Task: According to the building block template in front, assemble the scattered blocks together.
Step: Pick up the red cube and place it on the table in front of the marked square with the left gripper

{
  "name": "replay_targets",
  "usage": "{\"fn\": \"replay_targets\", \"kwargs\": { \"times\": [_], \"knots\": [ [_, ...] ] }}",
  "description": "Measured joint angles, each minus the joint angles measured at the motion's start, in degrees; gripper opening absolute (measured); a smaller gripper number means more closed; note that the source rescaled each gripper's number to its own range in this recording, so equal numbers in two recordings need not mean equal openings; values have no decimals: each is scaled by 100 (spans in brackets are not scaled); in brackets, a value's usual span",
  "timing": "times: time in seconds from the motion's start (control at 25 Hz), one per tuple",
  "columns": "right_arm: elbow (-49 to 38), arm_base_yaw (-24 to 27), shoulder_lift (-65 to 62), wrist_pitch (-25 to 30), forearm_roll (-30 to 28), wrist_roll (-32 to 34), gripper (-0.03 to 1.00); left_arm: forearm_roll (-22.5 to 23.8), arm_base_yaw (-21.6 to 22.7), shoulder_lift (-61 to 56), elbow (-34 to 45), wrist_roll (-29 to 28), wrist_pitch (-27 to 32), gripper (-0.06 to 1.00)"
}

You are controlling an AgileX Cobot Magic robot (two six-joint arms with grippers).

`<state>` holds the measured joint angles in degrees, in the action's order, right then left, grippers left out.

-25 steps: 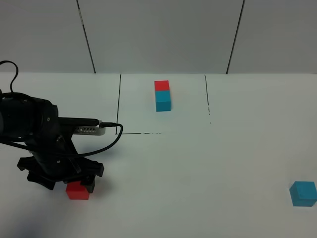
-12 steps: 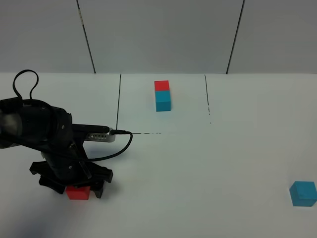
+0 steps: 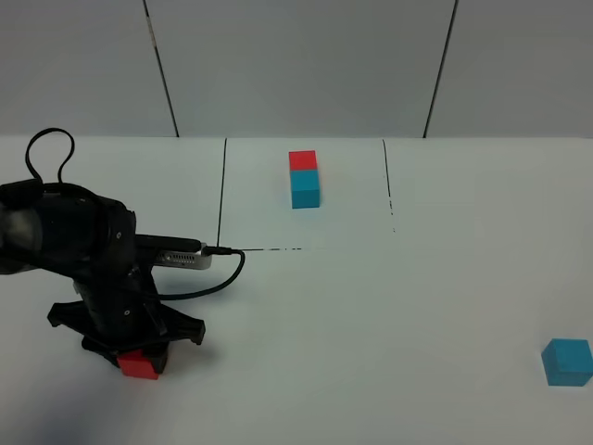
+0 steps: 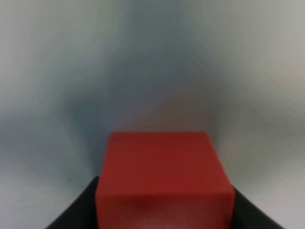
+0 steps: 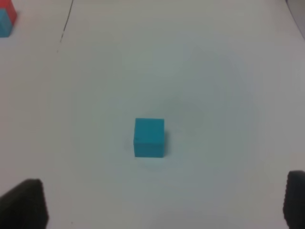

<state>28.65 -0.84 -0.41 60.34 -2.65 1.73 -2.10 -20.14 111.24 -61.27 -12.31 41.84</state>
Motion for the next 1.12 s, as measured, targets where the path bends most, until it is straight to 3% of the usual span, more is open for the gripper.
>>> {"fn": "replay_targets", "kwargs": {
  "times": [0.16,0.32,0.52,0.76,0.96,1.12],
  "knots": [
    [0,0,0,0,0,0,100,210,0,-23,-655,876,967,0],
    [0,0,0,0,0,0,100,-111,-160,-94,-1726,2639,1616,0],
    [0,0,0,0,0,0,100,-249,-857,214,-3094,4824,2297,0],
    [0,0,0,0,0,0,100,-199,-1508,1368,-4671,6056,2637,0],
    [0,0,0,0,0,0,100,-192,-1888,2180,-5565,6524,2641,0],
    [0,0,0,0,0,0,100,-181,-2077,2601,-5770,6721,2641,0]
  ]
}}
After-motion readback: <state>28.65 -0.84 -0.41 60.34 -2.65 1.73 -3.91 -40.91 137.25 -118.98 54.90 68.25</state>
